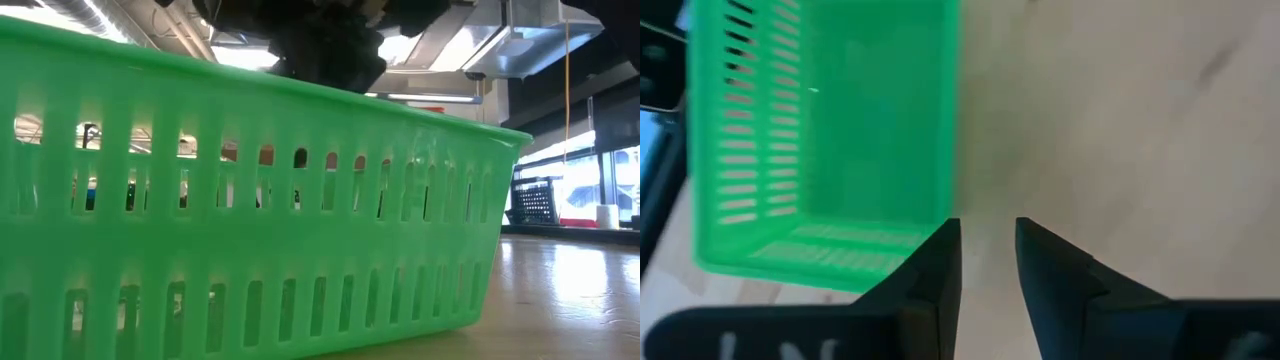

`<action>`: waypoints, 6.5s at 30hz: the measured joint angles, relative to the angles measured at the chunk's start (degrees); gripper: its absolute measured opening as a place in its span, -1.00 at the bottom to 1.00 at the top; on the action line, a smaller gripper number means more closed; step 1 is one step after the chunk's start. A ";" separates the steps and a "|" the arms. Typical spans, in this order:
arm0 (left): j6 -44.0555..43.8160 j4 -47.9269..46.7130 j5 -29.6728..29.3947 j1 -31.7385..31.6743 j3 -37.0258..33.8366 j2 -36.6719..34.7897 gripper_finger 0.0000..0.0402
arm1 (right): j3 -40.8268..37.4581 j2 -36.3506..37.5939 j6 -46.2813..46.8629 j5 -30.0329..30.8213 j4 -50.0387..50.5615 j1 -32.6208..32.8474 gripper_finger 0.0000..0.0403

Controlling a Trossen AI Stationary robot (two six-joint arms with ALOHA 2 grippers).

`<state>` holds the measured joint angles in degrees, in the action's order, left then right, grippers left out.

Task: Stack baskets on shelf by color
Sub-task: Stack the green bin on top of the other bins on the shelf, then return to Home Position

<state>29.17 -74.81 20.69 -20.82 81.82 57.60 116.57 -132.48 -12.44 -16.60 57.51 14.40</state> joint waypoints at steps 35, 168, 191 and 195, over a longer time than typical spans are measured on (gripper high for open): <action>1.40 -0.85 -0.04 0.00 0.00 0.02 -0.70 | 0.07 -6.19 9.38 -3.04 -7.13 1.00 -0.96; -16.23 16.20 -30.54 -1.84 -0.02 -6.26 -0.92 | 17.46 28.05 29.32 36.45 19.36 -27.57 -0.97; -28.92 15.48 -25.27 -1.79 -10.23 -40.80 -1.00 | -2.25 54.55 14.78 28.43 11.07 -21.45 -1.00; -30.64 18.69 -25.24 -1.79 -16.58 -47.79 -1.00 | -15.56 62.48 16.76 28.40 1.48 -21.09 -1.00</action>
<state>-1.47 -56.11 -4.56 -22.61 65.24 9.82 101.02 -70.00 4.33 11.79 58.99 -6.69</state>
